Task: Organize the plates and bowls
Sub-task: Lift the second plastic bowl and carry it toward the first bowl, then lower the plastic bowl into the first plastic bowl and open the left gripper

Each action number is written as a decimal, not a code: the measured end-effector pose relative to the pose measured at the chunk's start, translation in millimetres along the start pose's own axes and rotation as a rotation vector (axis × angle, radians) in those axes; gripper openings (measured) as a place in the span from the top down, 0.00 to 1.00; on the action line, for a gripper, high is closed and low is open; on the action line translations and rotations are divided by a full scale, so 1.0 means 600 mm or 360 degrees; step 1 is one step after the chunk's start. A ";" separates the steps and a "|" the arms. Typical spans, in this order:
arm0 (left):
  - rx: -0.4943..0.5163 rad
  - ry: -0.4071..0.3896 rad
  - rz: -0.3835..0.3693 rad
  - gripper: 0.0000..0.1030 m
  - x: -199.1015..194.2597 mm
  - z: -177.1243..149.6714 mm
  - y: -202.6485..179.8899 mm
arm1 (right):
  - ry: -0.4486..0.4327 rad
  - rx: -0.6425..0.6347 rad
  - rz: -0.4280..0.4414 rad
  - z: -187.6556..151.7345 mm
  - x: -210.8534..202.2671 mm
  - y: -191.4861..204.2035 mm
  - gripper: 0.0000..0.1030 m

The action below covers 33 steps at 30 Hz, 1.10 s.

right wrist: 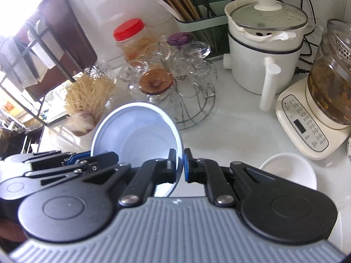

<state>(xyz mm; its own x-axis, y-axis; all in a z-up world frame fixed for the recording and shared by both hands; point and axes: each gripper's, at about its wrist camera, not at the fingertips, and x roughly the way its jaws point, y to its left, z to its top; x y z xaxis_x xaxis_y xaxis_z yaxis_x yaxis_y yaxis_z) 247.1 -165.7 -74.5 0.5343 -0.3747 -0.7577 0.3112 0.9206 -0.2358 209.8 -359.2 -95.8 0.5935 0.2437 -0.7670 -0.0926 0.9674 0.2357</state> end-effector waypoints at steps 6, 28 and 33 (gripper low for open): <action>-0.0007 -0.0008 0.0001 0.86 -0.028 -0.023 0.019 | -0.0005 -0.0011 0.0005 -0.024 -0.009 0.029 0.90; -0.0119 0.0156 -0.0007 0.85 -0.038 -0.119 0.051 | 0.0163 -0.0077 -0.0013 -0.098 0.013 0.065 0.89; -0.0128 0.0205 -0.0012 0.85 -0.026 -0.134 0.055 | 0.0196 -0.0078 -0.0015 -0.111 0.024 0.063 0.89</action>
<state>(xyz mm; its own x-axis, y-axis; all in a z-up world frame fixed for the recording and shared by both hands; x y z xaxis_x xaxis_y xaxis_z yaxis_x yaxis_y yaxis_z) 186.0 -120.5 -119.3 0.4251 -0.3693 -0.8264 0.2482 0.9256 -0.2859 161.5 -314.8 -137.4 0.4920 0.2380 -0.8374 -0.1280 0.9712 0.2008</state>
